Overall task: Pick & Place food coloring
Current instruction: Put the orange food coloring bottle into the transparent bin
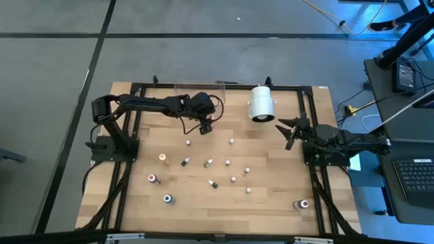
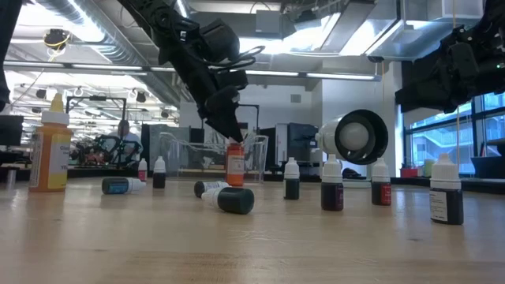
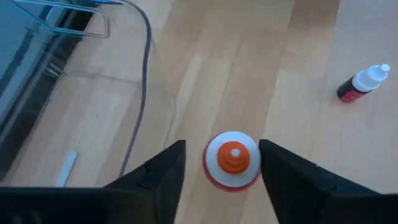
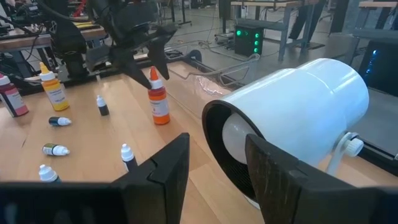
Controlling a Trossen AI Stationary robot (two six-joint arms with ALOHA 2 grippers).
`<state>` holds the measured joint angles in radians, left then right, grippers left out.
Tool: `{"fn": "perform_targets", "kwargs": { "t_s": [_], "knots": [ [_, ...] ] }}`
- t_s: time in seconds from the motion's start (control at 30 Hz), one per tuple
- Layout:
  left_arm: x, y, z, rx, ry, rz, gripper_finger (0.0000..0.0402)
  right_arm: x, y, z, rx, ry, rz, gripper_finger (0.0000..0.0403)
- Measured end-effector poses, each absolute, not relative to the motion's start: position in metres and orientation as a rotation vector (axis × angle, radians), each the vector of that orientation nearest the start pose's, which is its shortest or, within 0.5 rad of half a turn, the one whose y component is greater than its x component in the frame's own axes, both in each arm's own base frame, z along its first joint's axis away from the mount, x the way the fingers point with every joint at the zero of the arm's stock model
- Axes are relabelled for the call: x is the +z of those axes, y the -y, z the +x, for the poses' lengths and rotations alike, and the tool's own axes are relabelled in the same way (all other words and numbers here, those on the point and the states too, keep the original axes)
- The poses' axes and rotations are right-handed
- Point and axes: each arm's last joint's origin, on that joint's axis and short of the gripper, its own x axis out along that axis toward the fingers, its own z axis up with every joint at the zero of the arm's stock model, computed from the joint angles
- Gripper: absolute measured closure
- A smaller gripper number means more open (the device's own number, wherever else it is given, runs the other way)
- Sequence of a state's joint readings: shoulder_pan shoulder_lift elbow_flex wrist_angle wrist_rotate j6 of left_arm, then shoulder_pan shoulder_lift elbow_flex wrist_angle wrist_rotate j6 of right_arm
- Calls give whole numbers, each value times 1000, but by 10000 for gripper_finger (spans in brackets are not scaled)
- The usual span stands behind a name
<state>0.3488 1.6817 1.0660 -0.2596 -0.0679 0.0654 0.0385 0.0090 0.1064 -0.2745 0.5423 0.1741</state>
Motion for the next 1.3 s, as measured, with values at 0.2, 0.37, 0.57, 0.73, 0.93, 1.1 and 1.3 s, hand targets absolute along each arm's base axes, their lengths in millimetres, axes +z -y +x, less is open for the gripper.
{"fn": "perform_targets", "kwargs": {
  "t_s": [0.2,0.37,0.57,0.73,0.93,1.1,1.3],
  "knots": [
    [199,-121,324,370,-899,-20,280,173,12,85,-527,-126,118,244],
    [205,-117,322,367,-884,-34,292,173,12,85,-530,-126,117,244],
    [251,-114,301,497,-744,-59,292,173,12,85,-531,-126,117,244],
    [288,-124,268,835,-643,-39,292,173,12,85,-533,-125,117,244],
    [293,-153,246,986,-600,-154,292,173,12,85,-533,-125,117,244],
    [270,-183,242,1071,-679,-208,292,173,12,85,-533,-125,117,244],
    [237,-211,242,1136,-783,-259,292,173,12,85,-533,-125,117,244]
  ]
}}
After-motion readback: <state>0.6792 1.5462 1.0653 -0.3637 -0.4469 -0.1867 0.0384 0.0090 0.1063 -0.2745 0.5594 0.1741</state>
